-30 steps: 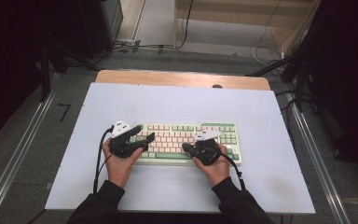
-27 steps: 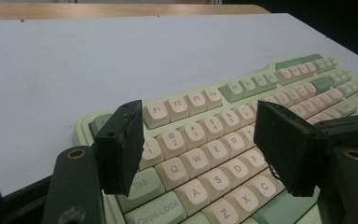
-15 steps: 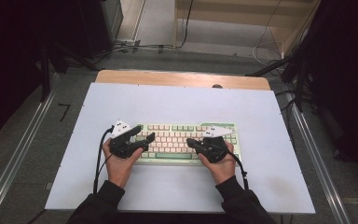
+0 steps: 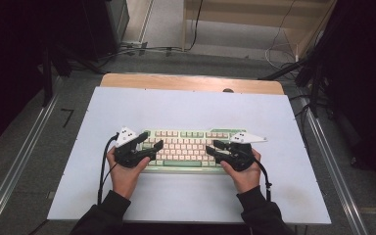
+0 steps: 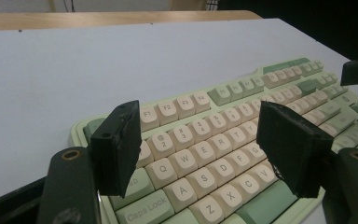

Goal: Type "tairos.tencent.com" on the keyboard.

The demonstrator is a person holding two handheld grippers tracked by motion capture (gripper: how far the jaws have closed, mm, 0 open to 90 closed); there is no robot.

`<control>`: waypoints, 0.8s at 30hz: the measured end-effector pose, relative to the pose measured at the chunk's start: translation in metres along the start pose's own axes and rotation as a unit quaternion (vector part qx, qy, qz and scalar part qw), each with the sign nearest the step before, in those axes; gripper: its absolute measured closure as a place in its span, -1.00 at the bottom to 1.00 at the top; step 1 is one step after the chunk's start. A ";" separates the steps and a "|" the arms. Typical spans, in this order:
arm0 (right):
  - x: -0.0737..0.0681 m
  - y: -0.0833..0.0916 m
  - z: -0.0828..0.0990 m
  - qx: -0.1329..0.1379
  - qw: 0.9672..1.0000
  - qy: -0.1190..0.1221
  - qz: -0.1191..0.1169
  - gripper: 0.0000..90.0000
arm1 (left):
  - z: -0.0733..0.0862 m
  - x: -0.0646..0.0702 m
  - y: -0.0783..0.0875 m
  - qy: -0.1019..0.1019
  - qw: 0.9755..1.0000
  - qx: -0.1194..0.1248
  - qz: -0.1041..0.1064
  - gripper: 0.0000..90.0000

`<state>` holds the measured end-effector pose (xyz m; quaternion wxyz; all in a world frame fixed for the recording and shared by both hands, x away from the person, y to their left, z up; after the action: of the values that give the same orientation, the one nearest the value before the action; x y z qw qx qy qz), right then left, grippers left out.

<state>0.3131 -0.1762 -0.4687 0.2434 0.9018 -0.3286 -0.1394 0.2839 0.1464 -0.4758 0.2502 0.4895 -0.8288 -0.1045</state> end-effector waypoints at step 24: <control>0.025 0.042 0.027 0.013 0.998 -0.039 0.047 -0.33 | 0.018 -0.005 0.035 -0.006 1.000 0.009 -0.028 -0.48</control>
<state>0.2987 -0.2299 -0.4717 0.2250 0.8824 -0.3816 -0.1585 0.2502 0.1666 -0.4785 0.2375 0.5141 -0.8172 -0.1071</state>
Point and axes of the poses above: each handheld gripper's, and its own axes: y roughly backward along the jaws, z roughly out of its underside, x roughly to its right, the point moved 1 cm from there along -y, roughly forward along the jaws, and after that the axes turned 7 degrees about y, right-handed, at the moved point
